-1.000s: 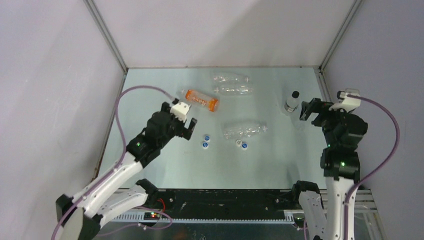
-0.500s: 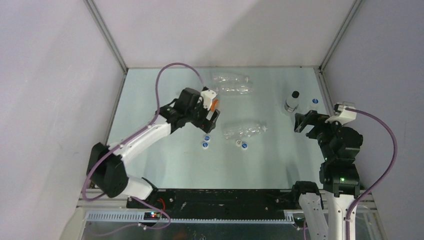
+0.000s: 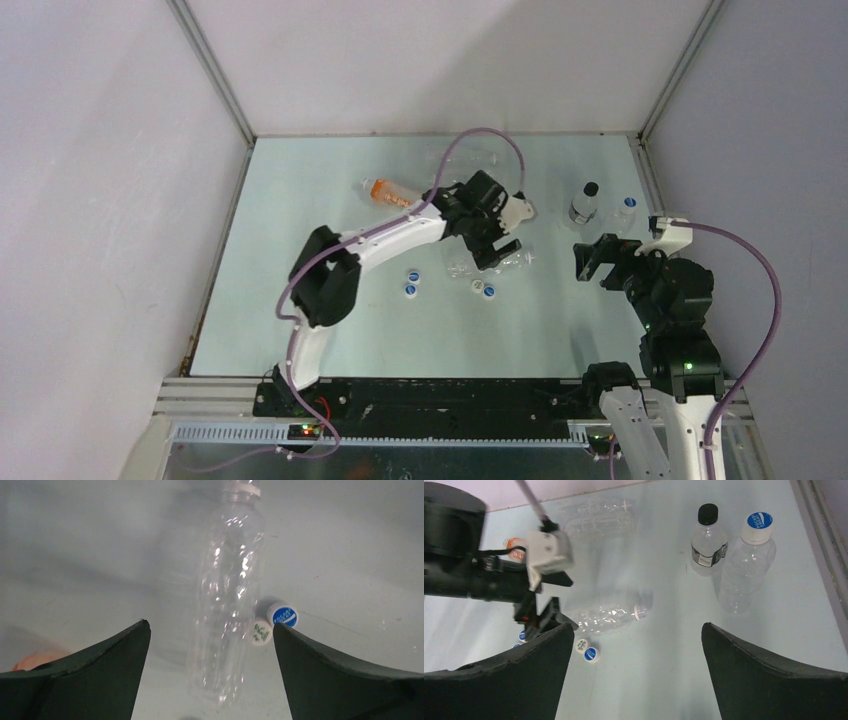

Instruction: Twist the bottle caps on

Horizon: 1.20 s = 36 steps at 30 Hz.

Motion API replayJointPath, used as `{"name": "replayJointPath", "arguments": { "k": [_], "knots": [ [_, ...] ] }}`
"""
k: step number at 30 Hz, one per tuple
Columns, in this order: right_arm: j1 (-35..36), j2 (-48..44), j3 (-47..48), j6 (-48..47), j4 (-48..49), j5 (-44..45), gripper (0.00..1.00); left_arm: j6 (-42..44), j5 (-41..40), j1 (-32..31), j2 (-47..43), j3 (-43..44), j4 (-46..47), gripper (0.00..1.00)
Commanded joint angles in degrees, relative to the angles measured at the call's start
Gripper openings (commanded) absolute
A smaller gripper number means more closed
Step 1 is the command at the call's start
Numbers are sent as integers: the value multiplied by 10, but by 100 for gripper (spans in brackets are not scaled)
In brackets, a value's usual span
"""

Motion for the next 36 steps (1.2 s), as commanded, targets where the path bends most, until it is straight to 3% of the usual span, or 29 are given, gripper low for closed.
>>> {"name": "replayJointPath", "arguments": {
  "k": [1,9,14,20,23,25,30,36],
  "knots": [
    [11,-5,2,-10,-7,-5,100,67,7,-14,62,83,-60,98],
    [16,-5,4,-26,-25,-14,100,77,-7,-19,147,140,-91,95],
    [16,15,10,-63,-38,-79,100,80,-42,-20,171,145,-118,93],
    [16,39,13,-50,-43,-95,100,84,-58,-19,160,125,-110,78],
    [16,47,13,-31,-43,-98,100,86,-56,-19,134,100,-91,60],
    [17,57,13,-21,-42,-113,100,87,-55,-18,110,81,-76,57],
    [20,78,11,5,-31,-137,100,72,-51,-11,22,-5,2,54],
    [58,108,21,12,-32,-136,100,21,-49,17,-155,-154,143,53]
  ]
}}
